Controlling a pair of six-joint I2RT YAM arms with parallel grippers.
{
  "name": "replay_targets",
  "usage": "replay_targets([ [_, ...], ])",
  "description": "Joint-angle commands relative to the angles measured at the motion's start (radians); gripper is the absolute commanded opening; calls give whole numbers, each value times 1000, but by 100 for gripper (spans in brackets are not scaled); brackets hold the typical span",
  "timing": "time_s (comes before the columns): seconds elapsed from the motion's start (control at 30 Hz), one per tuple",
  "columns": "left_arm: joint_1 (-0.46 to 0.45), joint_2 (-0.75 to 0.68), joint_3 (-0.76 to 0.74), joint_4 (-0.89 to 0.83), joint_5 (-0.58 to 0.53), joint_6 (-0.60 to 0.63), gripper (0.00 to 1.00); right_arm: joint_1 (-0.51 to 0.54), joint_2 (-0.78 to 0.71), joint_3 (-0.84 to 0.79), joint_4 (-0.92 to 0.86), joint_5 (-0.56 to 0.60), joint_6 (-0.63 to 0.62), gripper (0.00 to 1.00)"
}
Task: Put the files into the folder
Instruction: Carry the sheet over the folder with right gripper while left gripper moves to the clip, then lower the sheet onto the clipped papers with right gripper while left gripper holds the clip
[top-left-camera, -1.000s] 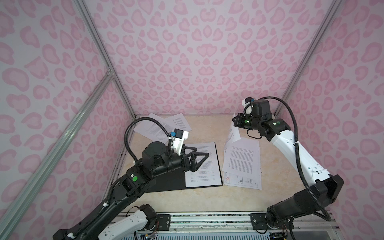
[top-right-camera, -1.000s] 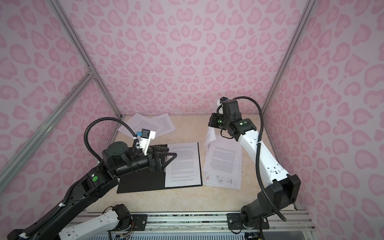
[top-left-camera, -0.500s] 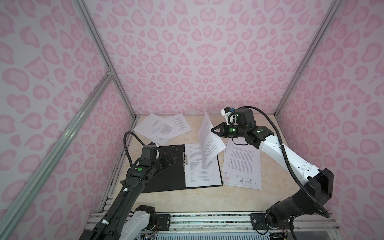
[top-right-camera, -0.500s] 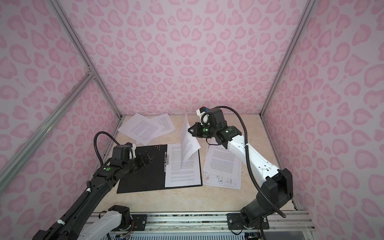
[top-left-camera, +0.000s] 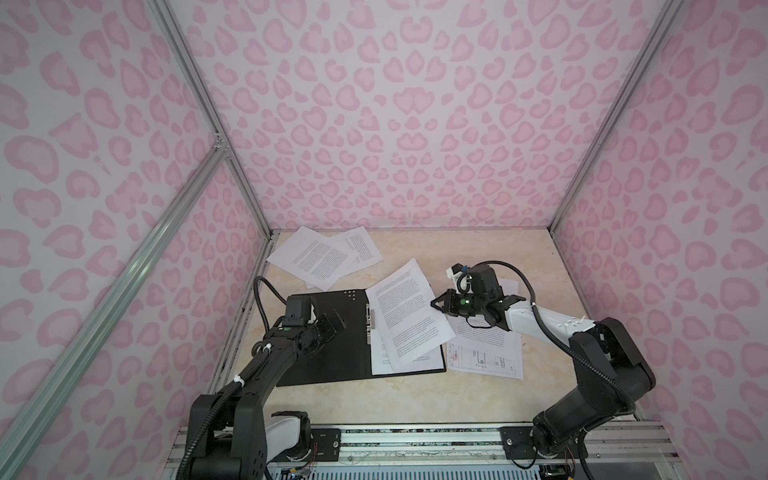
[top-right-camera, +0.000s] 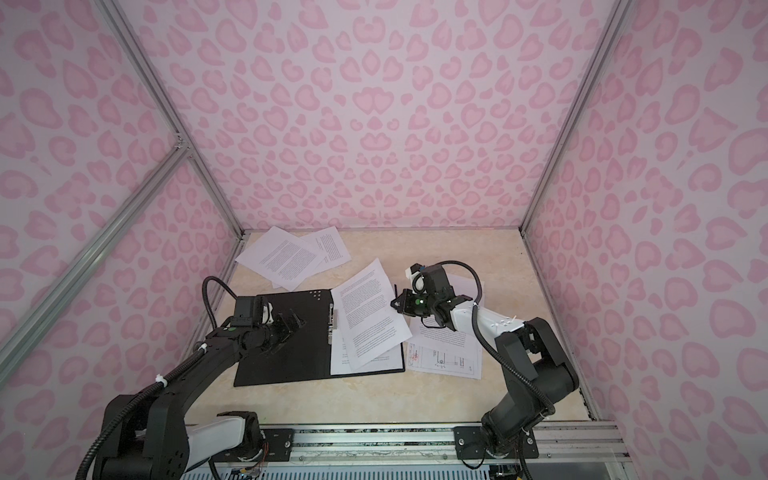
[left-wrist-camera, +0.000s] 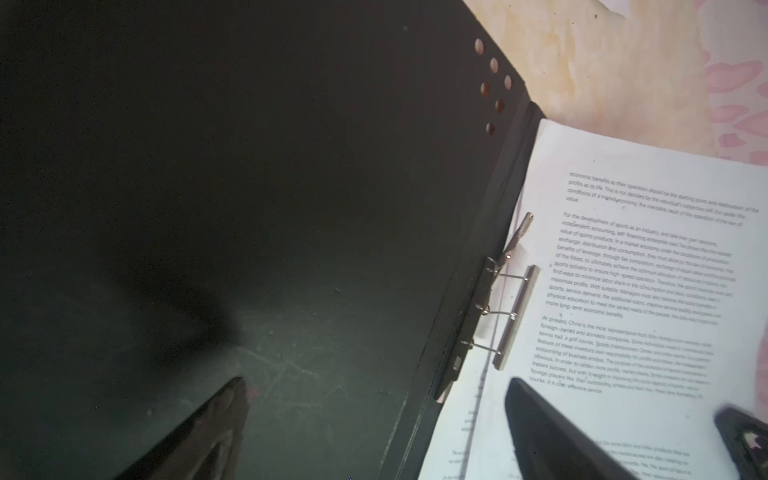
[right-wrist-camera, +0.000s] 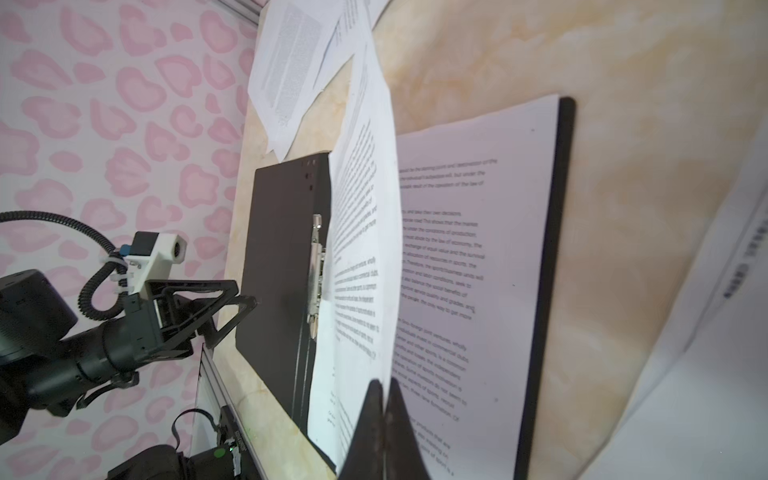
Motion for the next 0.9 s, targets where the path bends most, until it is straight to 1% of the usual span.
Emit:
replay_targets([
  [0.0,1,11,-9,34,-25,-15,97,14,9,-66,244,62,76,0],
  [0.07,2,15,-24,29,-36,-22,97,23,10,-85,264,83,79,0],
  [0.13,1,19,-29,4,-69,-33,97,27,8,-92,256,109,86,0],
  [0.43,2,38,-30,-18,-100,-42,97,72,-24,-129,236,208,113,0],
  [0.87,1,77,-28,-21,-103,-56,97,112,-29,-193,252,274,162,0],
])
